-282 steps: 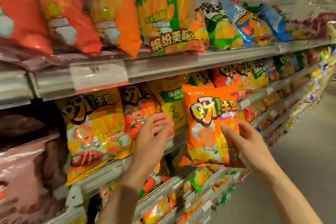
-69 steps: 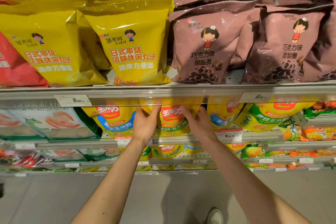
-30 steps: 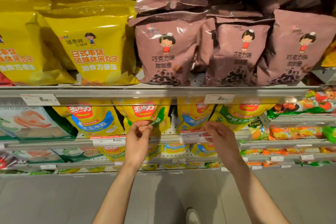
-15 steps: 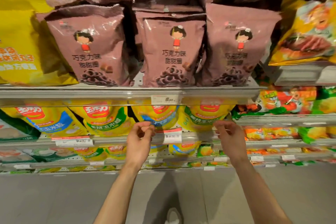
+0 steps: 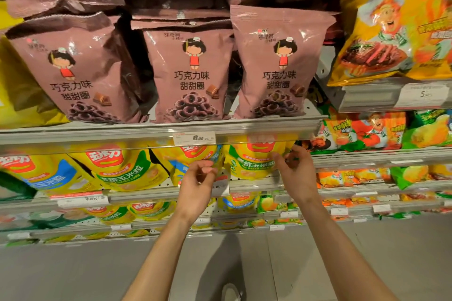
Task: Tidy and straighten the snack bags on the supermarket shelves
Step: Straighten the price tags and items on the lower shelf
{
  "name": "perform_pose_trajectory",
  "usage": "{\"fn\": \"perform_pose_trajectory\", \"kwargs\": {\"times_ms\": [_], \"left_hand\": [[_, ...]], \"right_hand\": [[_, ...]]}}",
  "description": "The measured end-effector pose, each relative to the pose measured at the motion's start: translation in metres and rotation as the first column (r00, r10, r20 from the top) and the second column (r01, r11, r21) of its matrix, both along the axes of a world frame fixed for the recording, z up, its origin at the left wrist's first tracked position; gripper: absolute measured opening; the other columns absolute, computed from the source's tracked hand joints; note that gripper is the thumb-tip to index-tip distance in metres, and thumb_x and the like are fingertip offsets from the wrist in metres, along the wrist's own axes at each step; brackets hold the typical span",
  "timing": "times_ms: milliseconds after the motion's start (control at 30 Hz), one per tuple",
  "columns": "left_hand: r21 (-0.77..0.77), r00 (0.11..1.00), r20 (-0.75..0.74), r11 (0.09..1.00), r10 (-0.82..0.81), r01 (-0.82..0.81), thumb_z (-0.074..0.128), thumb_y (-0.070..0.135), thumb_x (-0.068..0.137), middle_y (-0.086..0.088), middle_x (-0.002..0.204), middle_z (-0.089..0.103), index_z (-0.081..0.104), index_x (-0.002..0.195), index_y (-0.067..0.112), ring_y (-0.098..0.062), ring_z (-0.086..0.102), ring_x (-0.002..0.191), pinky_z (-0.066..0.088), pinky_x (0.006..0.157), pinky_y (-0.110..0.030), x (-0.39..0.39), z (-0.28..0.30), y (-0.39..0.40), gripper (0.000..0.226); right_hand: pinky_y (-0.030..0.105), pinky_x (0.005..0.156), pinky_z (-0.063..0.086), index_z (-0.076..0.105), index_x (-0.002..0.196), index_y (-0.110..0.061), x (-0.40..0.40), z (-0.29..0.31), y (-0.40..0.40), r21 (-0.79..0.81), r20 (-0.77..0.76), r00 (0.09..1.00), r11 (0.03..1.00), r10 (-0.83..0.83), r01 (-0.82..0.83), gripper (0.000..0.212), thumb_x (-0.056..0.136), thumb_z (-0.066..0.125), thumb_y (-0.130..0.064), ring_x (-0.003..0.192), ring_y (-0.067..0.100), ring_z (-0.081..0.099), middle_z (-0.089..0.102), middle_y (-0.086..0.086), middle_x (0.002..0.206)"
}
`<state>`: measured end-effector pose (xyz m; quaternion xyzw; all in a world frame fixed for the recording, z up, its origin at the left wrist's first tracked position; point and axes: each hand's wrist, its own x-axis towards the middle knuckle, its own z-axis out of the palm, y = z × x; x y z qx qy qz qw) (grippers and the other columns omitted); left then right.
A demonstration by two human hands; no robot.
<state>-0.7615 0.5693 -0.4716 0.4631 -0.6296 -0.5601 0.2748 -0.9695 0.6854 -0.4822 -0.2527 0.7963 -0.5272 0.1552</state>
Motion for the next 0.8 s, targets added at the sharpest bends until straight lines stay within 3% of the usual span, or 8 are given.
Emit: {"fn": "perform_pose_trajectory", "kwargs": {"times_ms": [100,233,333,400,500,600,700,800], "left_hand": [[0.0,0.999,0.0,0.999,-0.035,0.035,0.057,0.005,0.101,0.004,0.088,0.065,0.06,0.115,0.005,0.006,0.067,0.071,0.047,0.069,-0.008,-0.007,0.003,0.002,0.014],[-0.014,0.999,0.004,0.999,-0.047,0.047,0.059,0.009,0.1,0.004,0.087,0.066,0.062,0.115,0.01,0.008,0.063,0.07,0.05,0.075,-0.016,-0.01,-0.002,-0.002,0.015],[-0.012,0.999,0.002,0.999,-0.041,0.041,0.059,0.009,0.1,0.007,0.086,0.066,0.062,0.115,0.011,0.008,0.064,0.07,0.051,0.08,-0.024,-0.012,-0.001,-0.002,0.015],[-0.015,0.999,-0.003,0.999,-0.038,0.038,0.059,0.008,0.1,0.007,0.087,0.066,0.062,0.115,0.01,0.008,0.065,0.072,0.052,0.082,-0.025,-0.011,-0.001,-0.002,0.015],[-0.019,1.0,-0.006,0.999,-0.026,0.026,0.059,0.008,0.1,0.007,0.09,0.067,0.062,0.115,0.011,0.01,0.065,0.075,0.052,0.083,-0.023,-0.009,-0.002,-0.003,0.015],[-0.019,1.0,-0.007,1.0,-0.019,0.019,0.06,0.008,0.1,0.008,0.09,0.068,0.063,0.113,0.013,0.008,0.065,0.079,0.053,0.088,-0.027,-0.008,-0.003,-0.004,0.014],[-0.003,1.0,-0.009,1.0,-0.017,0.017,0.059,0.009,0.1,0.005,0.091,0.068,0.063,0.109,0.017,-0.005,0.066,0.087,0.053,0.091,-0.032,-0.008,-0.003,-0.004,0.013],[0.014,1.0,-0.014,1.0,-0.027,0.027,0.06,0.012,0.1,0.006,0.091,0.067,0.063,0.109,0.02,-0.006,0.066,0.088,0.053,0.089,-0.03,-0.01,-0.005,-0.005,0.013]], "right_hand": [[0.035,0.078,0.057,0.063,0.107,-0.02,-0.009,-0.007,0.0,0.027,0.002,1.0,1.0,-0.011,0.011,0.044,0.082,0.078,-0.053,0.092,0.022,0.067,0.061,0.008,0.111],[0.041,0.081,0.059,0.064,0.105,-0.018,-0.013,-0.011,-0.004,0.023,-0.022,1.0,1.0,0.004,-0.003,0.056,0.077,0.076,-0.065,0.088,0.018,0.066,0.057,0.005,0.111],[0.046,0.077,0.059,0.061,0.098,-0.02,-0.013,-0.013,-0.008,0.0,-0.014,0.999,0.999,0.034,-0.034,0.049,0.079,0.076,-0.063,0.082,0.022,0.067,0.063,0.007,0.102],[0.05,0.075,0.061,0.059,0.106,-0.025,-0.012,-0.011,-0.012,-0.043,0.08,0.993,0.996,0.082,-0.079,0.044,0.083,0.076,-0.057,0.08,0.024,0.071,0.072,0.004,0.095],[0.054,0.065,0.061,0.06,0.115,-0.024,-0.015,-0.004,-0.018,-0.109,0.102,0.99,0.99,0.099,-0.087,0.035,0.09,0.075,-0.042,0.07,0.026,0.073,0.074,0.005,0.086],[0.052,0.061,0.061,0.062,0.11,-0.029,-0.018,0.006,-0.021,-0.162,0.079,0.994,0.985,0.079,-0.065,0.02,0.094,0.072,-0.035,0.066,0.03,0.071,0.07,0.011,0.082],[0.056,0.063,0.059,0.068,0.097,-0.026,-0.016,0.008,-0.021,-0.162,0.109,0.991,0.985,0.078,-0.06,0.009,0.096,0.071,-0.035,0.067,0.036,0.068,0.069,0.008,0.072],[0.049,0.06,0.055,0.067,0.081,-0.015,-0.015,0.01,-0.02,-0.149,0.13,0.99,0.988,0.06,-0.04,0.025,0.096,0.07,-0.035,0.056,0.026,0.057,0.06,-0.003,0.056]]}}
